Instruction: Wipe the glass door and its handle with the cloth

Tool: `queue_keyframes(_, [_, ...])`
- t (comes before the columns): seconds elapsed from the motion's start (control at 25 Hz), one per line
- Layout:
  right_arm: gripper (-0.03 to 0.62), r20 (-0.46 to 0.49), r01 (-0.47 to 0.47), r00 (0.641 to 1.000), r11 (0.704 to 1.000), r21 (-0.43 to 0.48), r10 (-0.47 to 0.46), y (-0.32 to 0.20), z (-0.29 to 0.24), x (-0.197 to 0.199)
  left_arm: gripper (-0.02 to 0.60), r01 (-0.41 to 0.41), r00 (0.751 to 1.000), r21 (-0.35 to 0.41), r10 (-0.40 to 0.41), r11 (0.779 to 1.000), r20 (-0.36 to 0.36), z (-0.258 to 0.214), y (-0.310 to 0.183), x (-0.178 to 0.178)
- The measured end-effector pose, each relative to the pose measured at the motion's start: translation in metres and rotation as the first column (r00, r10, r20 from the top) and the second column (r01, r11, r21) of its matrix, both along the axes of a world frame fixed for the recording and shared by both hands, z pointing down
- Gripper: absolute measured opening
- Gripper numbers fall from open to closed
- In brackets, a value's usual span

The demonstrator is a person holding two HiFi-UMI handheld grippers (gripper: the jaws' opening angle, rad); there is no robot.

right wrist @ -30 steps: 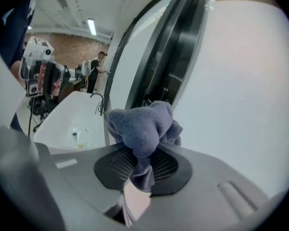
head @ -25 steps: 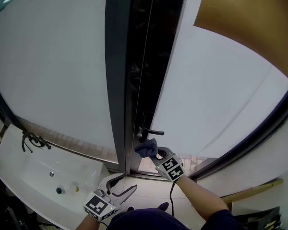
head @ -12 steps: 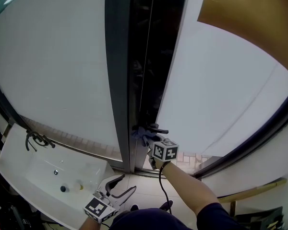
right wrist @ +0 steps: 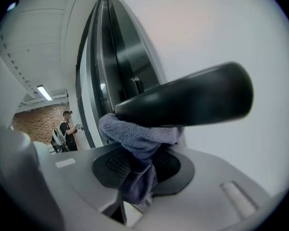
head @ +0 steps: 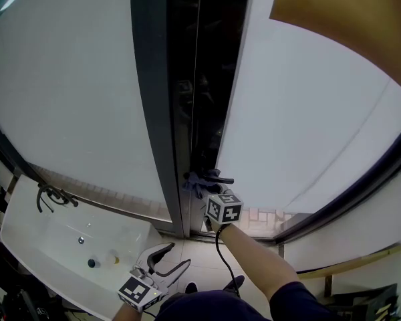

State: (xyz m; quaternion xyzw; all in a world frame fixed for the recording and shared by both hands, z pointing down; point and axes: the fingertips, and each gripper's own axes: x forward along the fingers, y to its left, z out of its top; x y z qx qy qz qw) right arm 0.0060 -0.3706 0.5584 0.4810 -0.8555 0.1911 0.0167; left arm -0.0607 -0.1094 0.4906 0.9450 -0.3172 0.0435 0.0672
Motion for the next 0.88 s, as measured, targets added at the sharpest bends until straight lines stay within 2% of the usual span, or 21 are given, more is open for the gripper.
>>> queue_keyframes(0.2, [0.115, 0.061, 0.057, 0.996, 0.998, 0.025, -0.058, 0.000, -0.001, -0.002, 0.230, 0.006, 1.000, -0.022, -0.006, 1.000, 0.013, -0.002, -0.003, 0.001])
queue_keyframes(0.4, [0.080, -0.004, 0.085, 0.996, 0.996, 0.018, -0.085, -0.002, 0.002, 0.000, 0.230, -0.022, 1.000, -0.023, 0.022, 0.999, 0.015, 0.001, -0.005, 0.013])
queue_keyframes(0.72, [0.067, -0.152, 0.034, 0.988, 0.999, -0.040, -0.040, 0.000, 0.017, 0.021, 0.230, -0.037, 0.999, 0.003, 0.037, 0.999, 0.006, -0.003, -0.004, 0.016])
queue_keyframes(0.88, [0.066, -0.124, -0.036, 0.992, 0.995, -0.088, 0.025, 0.003, 0.026, 0.047, 0.230, -0.030, 1.000, 0.003, 0.030, 1.000, 0.003, -0.005, -0.002, 0.013])
